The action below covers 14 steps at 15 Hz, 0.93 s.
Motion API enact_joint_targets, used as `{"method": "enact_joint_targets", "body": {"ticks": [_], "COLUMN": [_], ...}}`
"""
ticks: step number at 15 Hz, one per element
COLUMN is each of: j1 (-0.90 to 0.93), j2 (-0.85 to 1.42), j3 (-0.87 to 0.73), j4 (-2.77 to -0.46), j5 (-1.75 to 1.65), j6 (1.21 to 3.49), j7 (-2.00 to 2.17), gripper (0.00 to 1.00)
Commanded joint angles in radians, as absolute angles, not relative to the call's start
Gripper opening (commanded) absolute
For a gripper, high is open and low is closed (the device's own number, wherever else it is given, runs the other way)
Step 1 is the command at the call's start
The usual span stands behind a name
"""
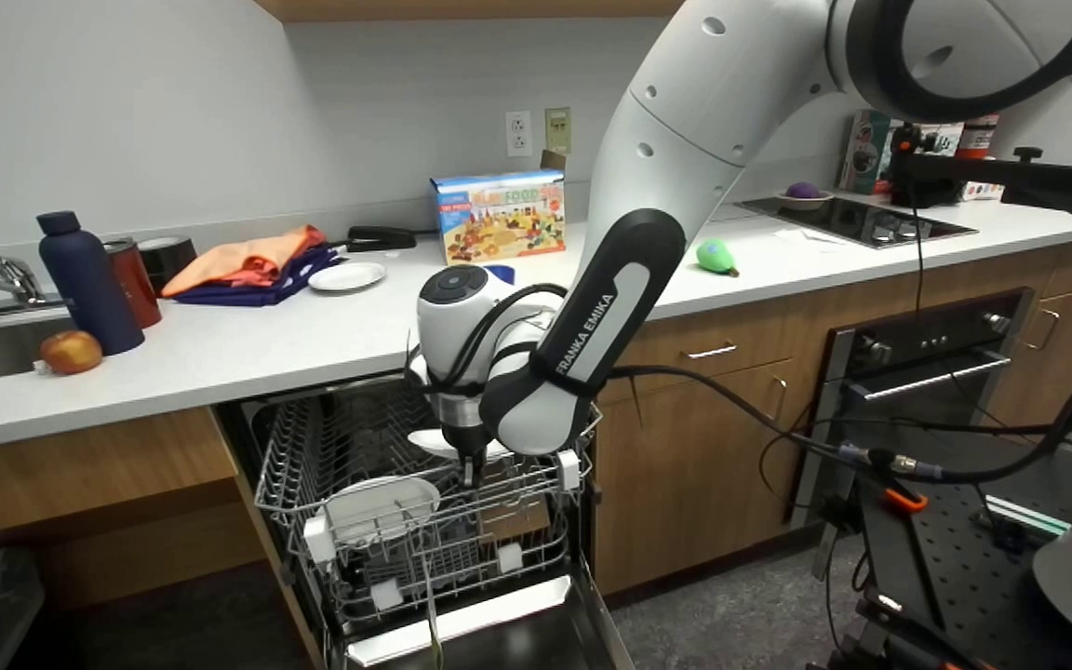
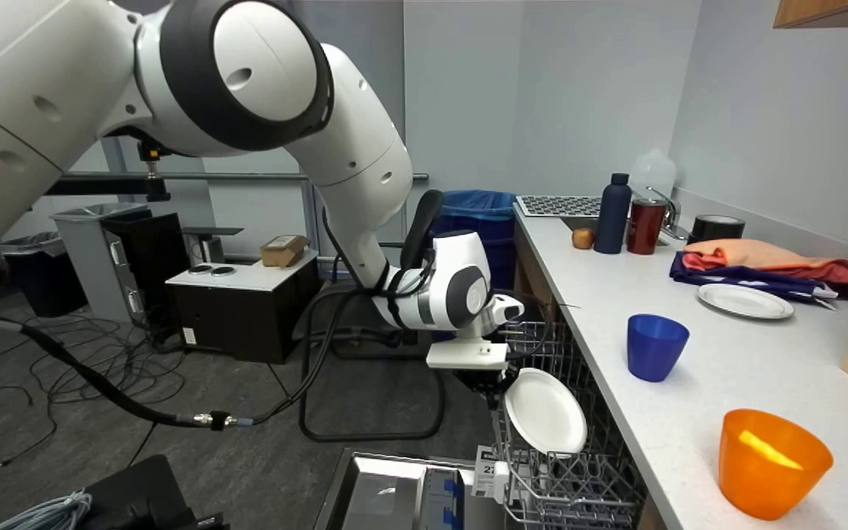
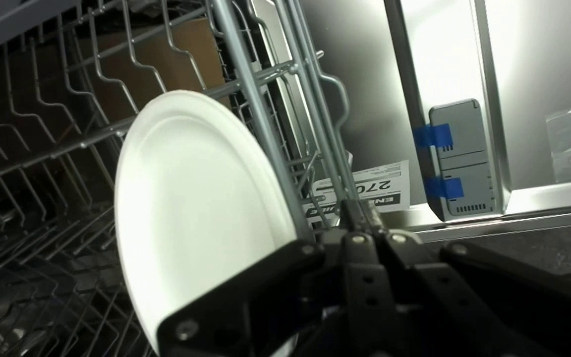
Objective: Close the top drawer of the dishwasher
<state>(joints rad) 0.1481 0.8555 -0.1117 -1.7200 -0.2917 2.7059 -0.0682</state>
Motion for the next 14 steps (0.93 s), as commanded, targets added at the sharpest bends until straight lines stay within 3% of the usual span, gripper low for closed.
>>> {"method": "enact_joint_targets", "body": {"ticks": [1,14], "j1": [0.162,0.157], "j2": [0.884,0.899], "j3": [-0.168,-0.253], "j4": [-1.653,-1.609], "j5": [-0.325,-0.339], "j6": [2.677,2.677], "j7": [-0.043,0.019], "gripper": [0.0,0.0]}}
